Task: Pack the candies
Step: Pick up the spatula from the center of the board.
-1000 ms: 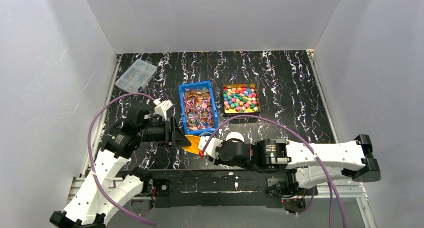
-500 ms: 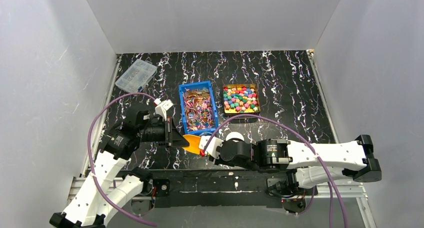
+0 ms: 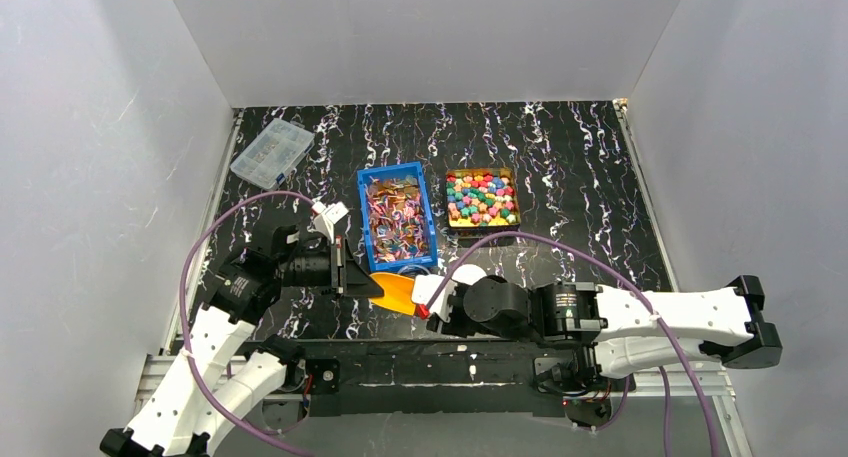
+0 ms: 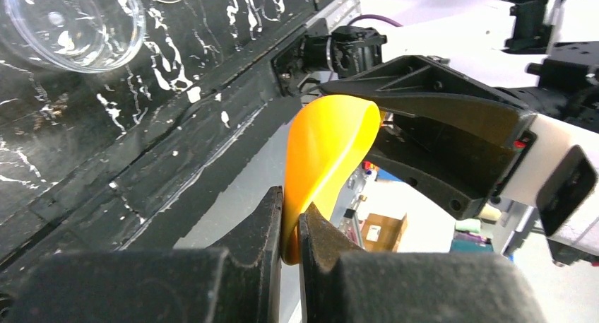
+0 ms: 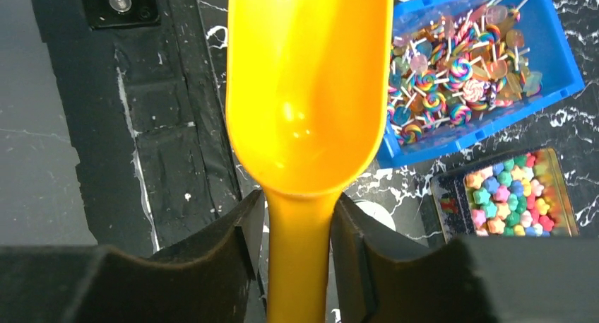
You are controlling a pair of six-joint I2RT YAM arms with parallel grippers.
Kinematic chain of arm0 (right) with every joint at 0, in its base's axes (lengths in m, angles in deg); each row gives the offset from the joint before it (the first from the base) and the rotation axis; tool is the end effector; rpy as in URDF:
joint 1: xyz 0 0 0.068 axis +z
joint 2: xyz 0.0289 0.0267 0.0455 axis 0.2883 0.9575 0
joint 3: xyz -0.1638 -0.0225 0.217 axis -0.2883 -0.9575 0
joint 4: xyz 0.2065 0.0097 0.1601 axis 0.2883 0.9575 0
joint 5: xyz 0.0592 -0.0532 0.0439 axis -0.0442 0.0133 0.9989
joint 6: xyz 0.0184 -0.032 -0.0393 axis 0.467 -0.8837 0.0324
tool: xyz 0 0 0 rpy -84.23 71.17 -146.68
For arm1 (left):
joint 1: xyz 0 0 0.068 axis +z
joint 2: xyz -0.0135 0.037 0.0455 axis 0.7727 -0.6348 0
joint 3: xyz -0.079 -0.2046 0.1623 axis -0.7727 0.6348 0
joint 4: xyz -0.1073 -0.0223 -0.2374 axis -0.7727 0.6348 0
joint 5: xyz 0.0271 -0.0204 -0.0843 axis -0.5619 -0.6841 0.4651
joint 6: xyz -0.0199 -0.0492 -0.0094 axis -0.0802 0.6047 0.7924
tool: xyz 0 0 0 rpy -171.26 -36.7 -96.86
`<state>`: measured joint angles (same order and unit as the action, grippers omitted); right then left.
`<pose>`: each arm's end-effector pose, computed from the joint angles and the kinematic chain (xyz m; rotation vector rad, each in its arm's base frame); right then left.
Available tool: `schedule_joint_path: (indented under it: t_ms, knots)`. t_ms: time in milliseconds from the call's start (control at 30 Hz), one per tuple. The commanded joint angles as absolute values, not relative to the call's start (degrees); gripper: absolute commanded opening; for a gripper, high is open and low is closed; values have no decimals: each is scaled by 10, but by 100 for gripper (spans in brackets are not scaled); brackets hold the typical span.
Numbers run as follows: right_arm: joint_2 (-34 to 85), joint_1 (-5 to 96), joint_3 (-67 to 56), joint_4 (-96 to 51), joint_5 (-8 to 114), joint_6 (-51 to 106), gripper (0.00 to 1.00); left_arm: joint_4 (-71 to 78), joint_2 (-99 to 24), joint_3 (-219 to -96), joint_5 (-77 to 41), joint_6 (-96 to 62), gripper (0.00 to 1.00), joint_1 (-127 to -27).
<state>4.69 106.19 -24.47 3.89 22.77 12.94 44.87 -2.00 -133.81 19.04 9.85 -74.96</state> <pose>0.0159 0.2281 0.3329 -1.3994 1.5523 0.4646 0.1138 -0.0795 0.3270 0.2497 2.2744 -1.4574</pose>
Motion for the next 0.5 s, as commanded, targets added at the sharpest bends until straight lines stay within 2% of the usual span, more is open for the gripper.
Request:
schedule_joint_path:
  t_ms: [0,233,467]
  knots:
    - [20,1067,-270,-38,262,100,51,416,-12,-1334,249,128,0,-751]
    - [-2,1067,-288,-58,262,90,50,412,-13,-1330,265,137,0,-751]
    - [-21,1067,-306,-88,266,88,39,412,-10,-1323,269,141,0,-751]
